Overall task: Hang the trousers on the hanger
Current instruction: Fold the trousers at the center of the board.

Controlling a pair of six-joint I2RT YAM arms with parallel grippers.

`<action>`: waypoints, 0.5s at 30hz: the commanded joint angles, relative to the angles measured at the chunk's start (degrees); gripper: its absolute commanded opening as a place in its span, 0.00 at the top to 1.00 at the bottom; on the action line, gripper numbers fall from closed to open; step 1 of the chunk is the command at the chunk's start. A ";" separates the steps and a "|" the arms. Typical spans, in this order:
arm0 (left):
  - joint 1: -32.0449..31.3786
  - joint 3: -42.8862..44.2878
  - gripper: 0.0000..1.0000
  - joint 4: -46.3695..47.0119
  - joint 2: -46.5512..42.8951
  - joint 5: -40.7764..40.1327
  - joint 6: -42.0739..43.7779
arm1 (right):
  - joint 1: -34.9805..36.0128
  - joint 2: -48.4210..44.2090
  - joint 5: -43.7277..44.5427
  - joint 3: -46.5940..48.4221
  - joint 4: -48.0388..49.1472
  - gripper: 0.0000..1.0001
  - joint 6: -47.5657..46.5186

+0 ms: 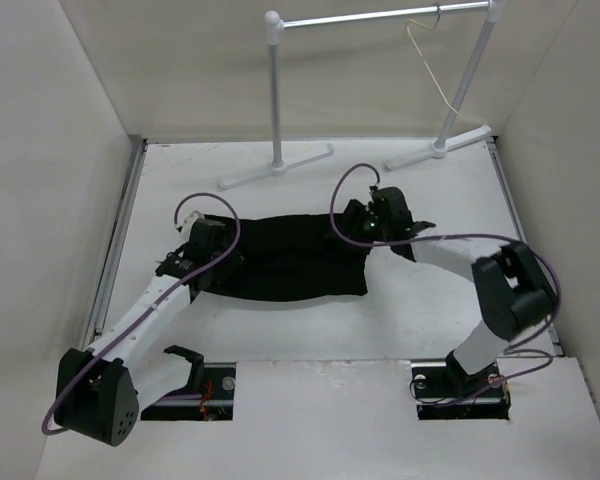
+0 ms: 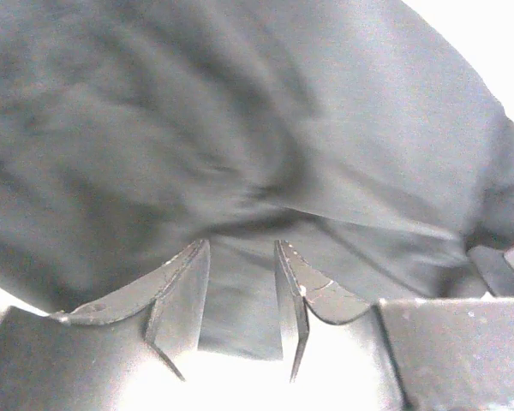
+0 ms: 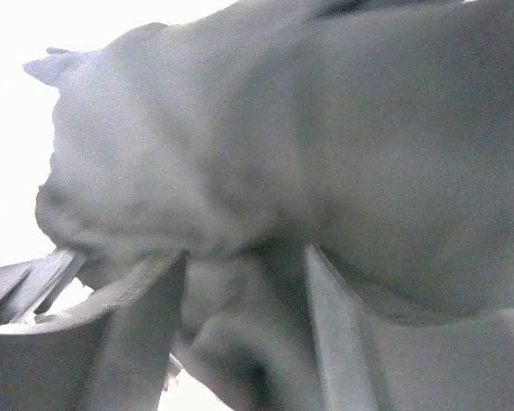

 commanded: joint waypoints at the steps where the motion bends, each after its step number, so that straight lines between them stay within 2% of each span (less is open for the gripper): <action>1: -3.43 7.59 0.66 -1.94 0.67 0.20 0.45 | 0.50 -12.41 -0.75 -1.78 0.65 0.31 -0.62; 3: -6.50 10.93 0.66 -1.06 4.61 -0.06 0.09 | 0.50 -16.89 -0.57 -3.89 -1.02 0.31 -0.80; 5: -9.41 14.00 0.66 0.87 9.44 -0.50 0.01 | 0.50 -19.80 -0.40 -6.52 -2.08 0.36 -0.89; 8: -13.80 18.83 0.68 4.47 16.74 0.11 -0.52 | 1.73 -21.57 0.39 -12.14 -1.56 0.62 -0.89; 10: -16.53 22.26 0.69 6.23 21.31 0.64 -0.44 | 1.91 -21.14 1.18 -15.40 -0.94 0.73 -0.36; 15: -20.93 29.30 0.70 10.54 33.70 2.66 -0.08 | 1.91 -17.98 5.66 -21.91 2.22 0.78 0.52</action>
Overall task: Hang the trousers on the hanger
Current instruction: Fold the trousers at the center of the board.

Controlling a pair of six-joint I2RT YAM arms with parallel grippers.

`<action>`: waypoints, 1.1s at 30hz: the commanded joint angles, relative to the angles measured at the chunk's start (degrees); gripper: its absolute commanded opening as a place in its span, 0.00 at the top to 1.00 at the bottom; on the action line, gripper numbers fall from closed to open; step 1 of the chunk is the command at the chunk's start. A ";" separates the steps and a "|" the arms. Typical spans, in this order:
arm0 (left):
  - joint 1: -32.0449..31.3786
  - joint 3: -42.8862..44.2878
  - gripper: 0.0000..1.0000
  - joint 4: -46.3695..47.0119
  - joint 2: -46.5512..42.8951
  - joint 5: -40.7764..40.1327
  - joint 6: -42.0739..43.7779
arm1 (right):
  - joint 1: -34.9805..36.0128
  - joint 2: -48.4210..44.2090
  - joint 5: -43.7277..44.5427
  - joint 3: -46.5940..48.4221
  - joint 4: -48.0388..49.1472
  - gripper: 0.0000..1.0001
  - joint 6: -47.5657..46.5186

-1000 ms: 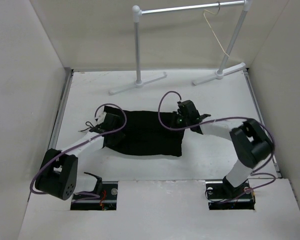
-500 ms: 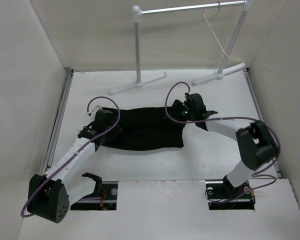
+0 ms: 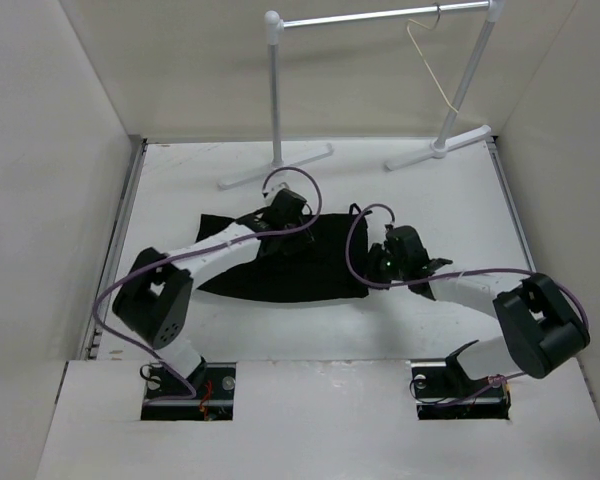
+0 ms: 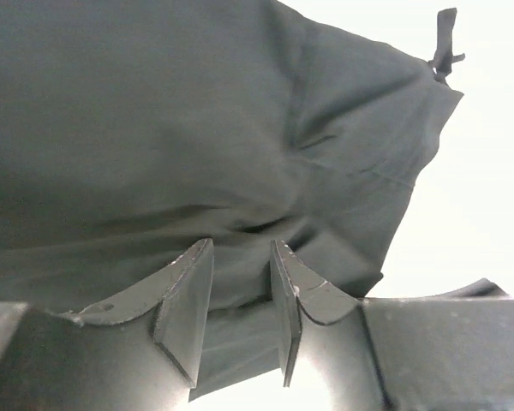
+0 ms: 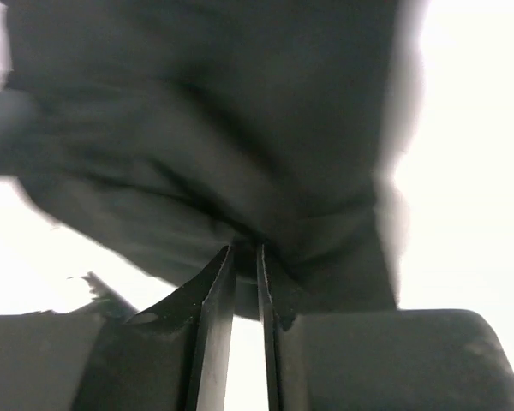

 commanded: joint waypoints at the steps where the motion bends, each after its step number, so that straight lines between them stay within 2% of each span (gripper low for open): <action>1: -1.61 4.33 0.70 4.84 5.30 1.24 0.33 | 0.18 1.43 4.79 -3.12 2.66 0.79 1.06; 5: 1.19 3.81 0.71 8.09 11.29 -0.34 0.60 | 0.88 2.67 7.08 -7.07 3.45 0.80 3.17; 9: 3.83 1.88 0.72 9.68 12.88 -0.43 0.95 | 2.46 -0.13 7.52 -9.27 3.02 0.79 5.10; 12: 4.36 -0.41 0.71 10.12 9.47 -0.43 1.56 | 3.00 -4.43 8.14 -9.89 0.83 0.69 5.64; 16: 3.66 -3.39 0.63 9.42 2.00 0.01 2.44 | 3.00 -12.07 8.14 -6.74 -6.28 0.44 4.41; 19: 2.43 -5.77 0.56 8.54 -4.15 0.19 3.14 | 3.00 -16.04 8.14 -2.79 -10.60 0.37 2.57; 21: 2.17 -7.52 0.55 7.66 -7.41 0.28 3.32 | 3.00 -16.14 8.14 -1.20 -11.22 0.37 1.51; 24: 2.95 -11.56 0.59 6.78 -11.37 0.19 3.41 | 3.00 -12.37 7.79 -1.10 -10.96 0.46 1.16; 29: 9.09 -20.52 0.64 6.43 -16.64 0.71 4.02 | 4.23 -8.93 9.54 -5.66 -8.50 0.62 2.91; 31: 12.87 -23.78 0.65 6.69 -17.62 0.37 5.51 | 4.23 -9.10 10.42 -7.25 -8.24 0.62 3.44; 33: 17.09 -26.15 0.65 6.34 -17.44 0.54 6.22 | 4.31 -10.33 10.07 -6.91 -9.11 0.58 3.09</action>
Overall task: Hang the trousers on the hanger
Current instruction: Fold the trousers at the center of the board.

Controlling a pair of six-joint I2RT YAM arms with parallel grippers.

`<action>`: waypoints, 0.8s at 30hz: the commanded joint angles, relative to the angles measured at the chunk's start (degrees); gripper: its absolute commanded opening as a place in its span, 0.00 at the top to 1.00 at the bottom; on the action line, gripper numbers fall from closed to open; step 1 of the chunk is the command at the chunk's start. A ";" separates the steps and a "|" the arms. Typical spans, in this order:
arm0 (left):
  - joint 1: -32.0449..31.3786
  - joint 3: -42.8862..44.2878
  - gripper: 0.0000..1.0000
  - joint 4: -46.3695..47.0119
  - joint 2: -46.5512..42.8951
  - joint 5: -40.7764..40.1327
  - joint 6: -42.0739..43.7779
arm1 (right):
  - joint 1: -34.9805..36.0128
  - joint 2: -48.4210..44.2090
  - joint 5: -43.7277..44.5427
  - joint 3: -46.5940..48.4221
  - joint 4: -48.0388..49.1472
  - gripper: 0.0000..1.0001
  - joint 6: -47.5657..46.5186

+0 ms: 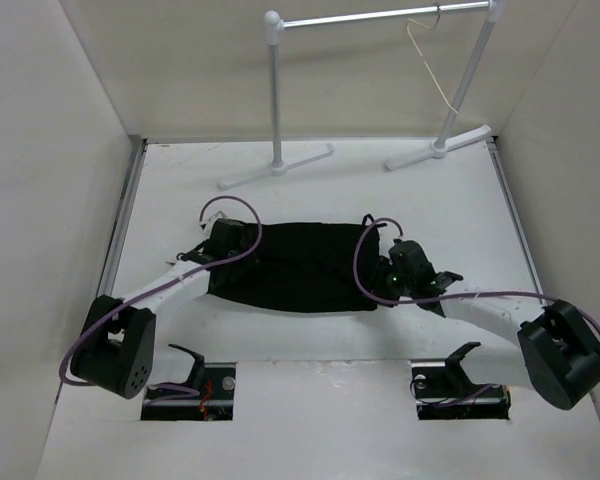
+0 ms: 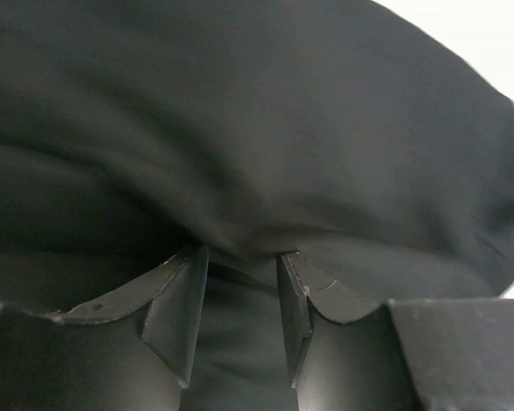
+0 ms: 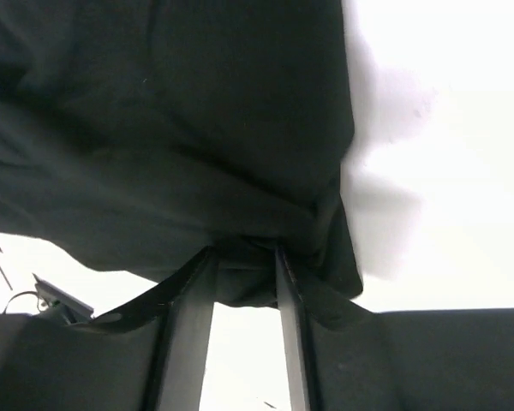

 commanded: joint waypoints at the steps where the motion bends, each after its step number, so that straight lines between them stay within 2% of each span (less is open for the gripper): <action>1: 5.89 -3.80 0.65 -1.00 -1.64 -0.29 2.29 | 0.51 -2.77 1.55 0.65 -1.70 0.50 -0.39; 3: 7.74 -5.12 0.65 -1.27 -1.73 -0.20 2.20 | 0.51 -5.58 1.81 2.93 -5.12 0.38 -1.44; 6: 8.19 -5.75 0.64 -1.88 -3.21 -0.20 2.29 | 1.39 -10.93 1.73 7.50 -11.88 0.27 -3.55; 10: 7.57 -3.29 0.63 -5.12 -5.76 -0.55 2.46 | 1.57 -17.53 0.41 14.96 -19.01 0.24 -6.36; 12: 7.57 -1.80 0.63 -6.88 -7.17 -0.64 2.55 | 1.39 -19.04 -1.08 20.84 -21.91 0.31 -8.37; 13: 7.40 -0.75 0.63 -7.76 -7.96 -0.64 2.55 | 0.87 -19.13 -2.05 24.27 -22.97 0.39 -9.52; 15: 6.79 1.27 0.63 -9.17 -8.93 -0.64 2.64 | -0.80 -18.52 -3.11 32.26 -24.64 0.64 -11.80; 17: 5.73 3.82 0.64 -10.23 -9.20 -0.73 2.64 | -2.73 -17.12 -3.46 39.47 -25.87 0.77 -13.82; 19: 4.68 6.28 0.66 -10.76 -9.02 -0.73 2.64 | -6.67 -15.27 -2.94 47.21 -27.11 0.82 -16.63; 24: 1.69 10.24 0.75 -11.11 -7.35 0.06 2.64 | -23.10 -8.24 -4.34 61.98 -30.18 0.84 -18.84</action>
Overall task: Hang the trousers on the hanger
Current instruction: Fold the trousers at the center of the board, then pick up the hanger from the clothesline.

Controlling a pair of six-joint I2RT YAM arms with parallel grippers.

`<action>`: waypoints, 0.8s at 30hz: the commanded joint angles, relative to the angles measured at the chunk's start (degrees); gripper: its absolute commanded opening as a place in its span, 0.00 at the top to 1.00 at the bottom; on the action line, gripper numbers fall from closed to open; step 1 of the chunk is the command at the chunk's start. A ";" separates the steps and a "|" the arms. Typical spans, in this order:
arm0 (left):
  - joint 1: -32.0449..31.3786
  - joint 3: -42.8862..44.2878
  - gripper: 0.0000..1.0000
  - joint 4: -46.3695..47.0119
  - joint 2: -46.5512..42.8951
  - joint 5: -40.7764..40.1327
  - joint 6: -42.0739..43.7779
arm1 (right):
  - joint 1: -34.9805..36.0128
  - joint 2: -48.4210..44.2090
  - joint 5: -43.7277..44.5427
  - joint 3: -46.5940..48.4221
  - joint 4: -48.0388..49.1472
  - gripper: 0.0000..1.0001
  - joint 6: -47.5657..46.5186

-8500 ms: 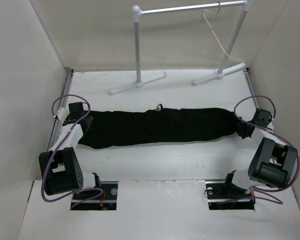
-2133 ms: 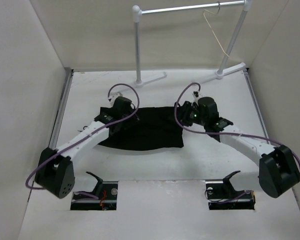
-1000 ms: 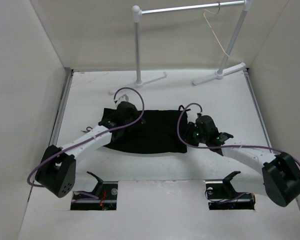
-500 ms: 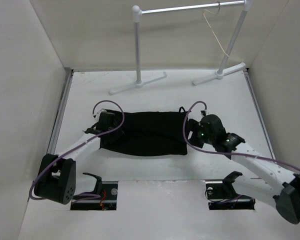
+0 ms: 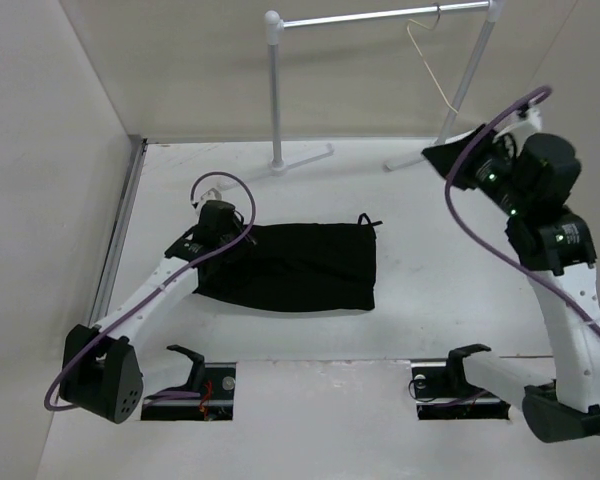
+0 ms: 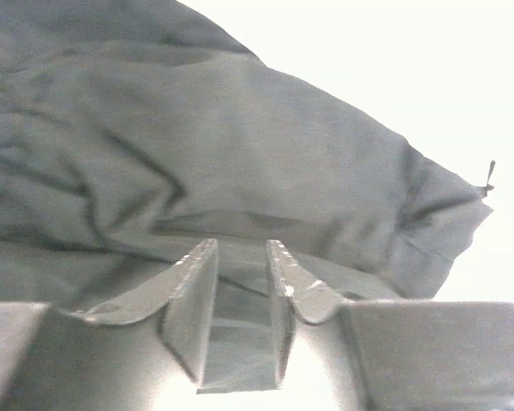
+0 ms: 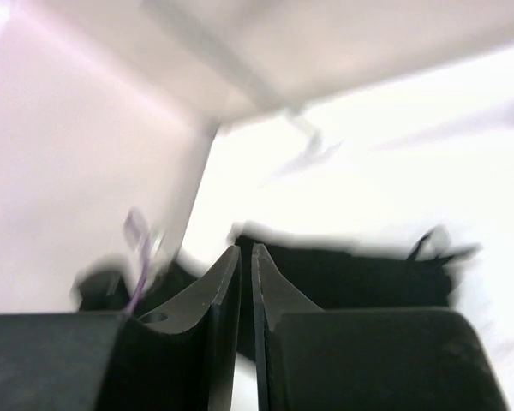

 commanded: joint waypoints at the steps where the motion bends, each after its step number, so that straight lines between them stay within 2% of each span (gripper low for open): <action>1: -1.96 3.45 0.77 -1.67 0.25 0.15 0.78 | -8.82 4.51 -0.47 7.84 -4.13 0.83 -3.65; 6: -4.51 4.16 0.84 -1.67 0.34 0.15 0.43 | -19.29 11.80 0.84 15.67 -4.92 0.72 -2.78; 11: -6.89 4.42 0.84 -1.58 1.04 0.76 0.25 | -24.14 20.15 -1.08 21.64 -3.52 0.45 -2.07; 13: -7.42 4.42 0.84 -1.49 1.40 1.03 0.25 | -25.19 23.84 -3.80 24.28 -2.82 0.39 -1.72; 19: -8.38 3.81 0.84 -1.06 2.63 2.08 -0.10 | -26.08 29.39 -12.85 26.67 0.34 0.41 0.56; 24: -9.00 4.07 0.83 -0.88 3.68 2.08 -0.27 | -25.90 30.54 -15.76 25.09 3.33 0.46 3.02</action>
